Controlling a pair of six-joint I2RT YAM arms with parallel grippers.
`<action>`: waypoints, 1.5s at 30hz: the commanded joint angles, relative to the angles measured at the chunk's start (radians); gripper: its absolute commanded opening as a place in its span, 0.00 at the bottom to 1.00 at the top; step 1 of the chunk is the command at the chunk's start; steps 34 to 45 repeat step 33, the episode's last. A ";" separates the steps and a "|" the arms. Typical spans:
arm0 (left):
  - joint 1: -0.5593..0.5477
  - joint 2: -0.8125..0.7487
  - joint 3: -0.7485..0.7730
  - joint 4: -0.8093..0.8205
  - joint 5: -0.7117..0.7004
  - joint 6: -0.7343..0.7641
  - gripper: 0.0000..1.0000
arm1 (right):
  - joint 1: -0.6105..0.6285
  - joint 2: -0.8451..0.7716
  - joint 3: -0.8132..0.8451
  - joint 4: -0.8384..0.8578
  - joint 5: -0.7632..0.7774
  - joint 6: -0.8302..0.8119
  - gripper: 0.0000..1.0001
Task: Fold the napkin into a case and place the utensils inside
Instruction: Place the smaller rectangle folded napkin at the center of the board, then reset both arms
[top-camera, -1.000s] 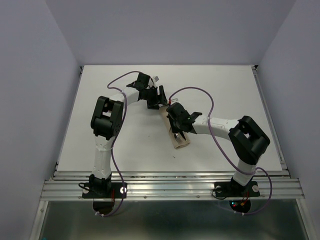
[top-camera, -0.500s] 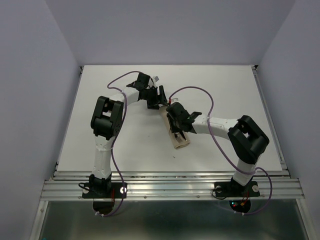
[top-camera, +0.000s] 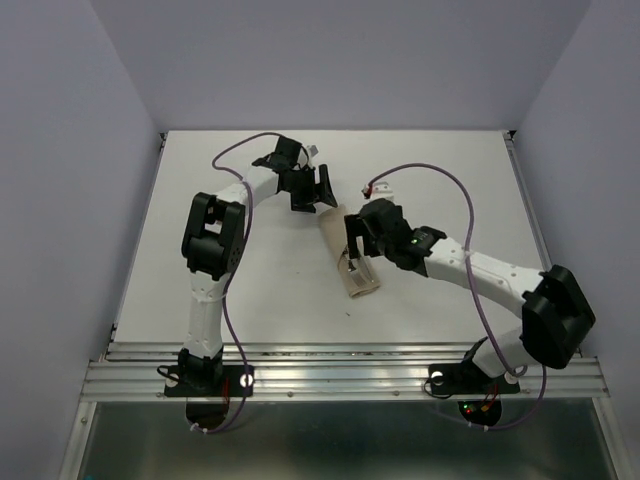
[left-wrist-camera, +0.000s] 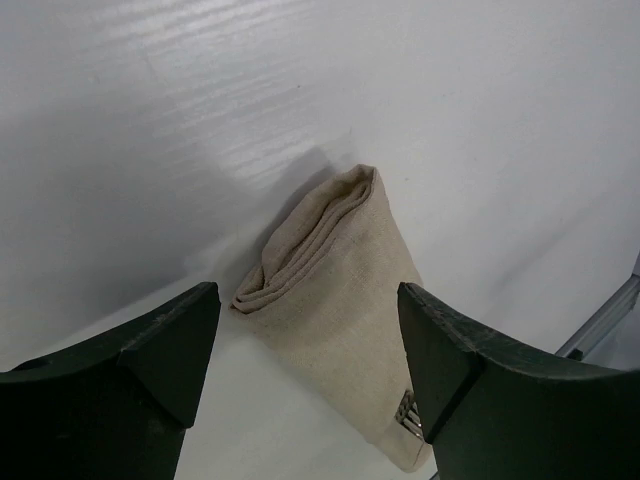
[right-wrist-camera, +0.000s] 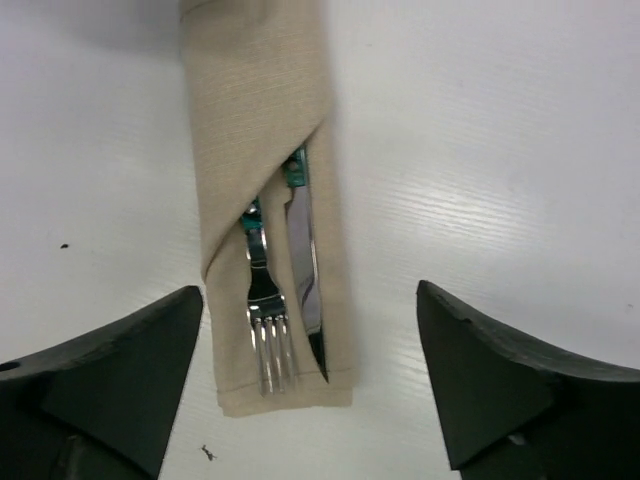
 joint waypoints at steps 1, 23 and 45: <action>0.016 -0.090 0.108 -0.095 -0.067 0.063 0.84 | -0.050 -0.138 -0.046 -0.067 0.138 0.034 0.96; 0.050 -0.986 -0.434 -0.024 -0.613 0.048 0.92 | -0.358 -0.436 -0.268 -0.120 0.175 0.347 1.00; 0.054 -1.288 -0.654 0.033 -0.811 -0.032 0.91 | -0.358 -0.473 -0.311 -0.116 0.210 0.344 1.00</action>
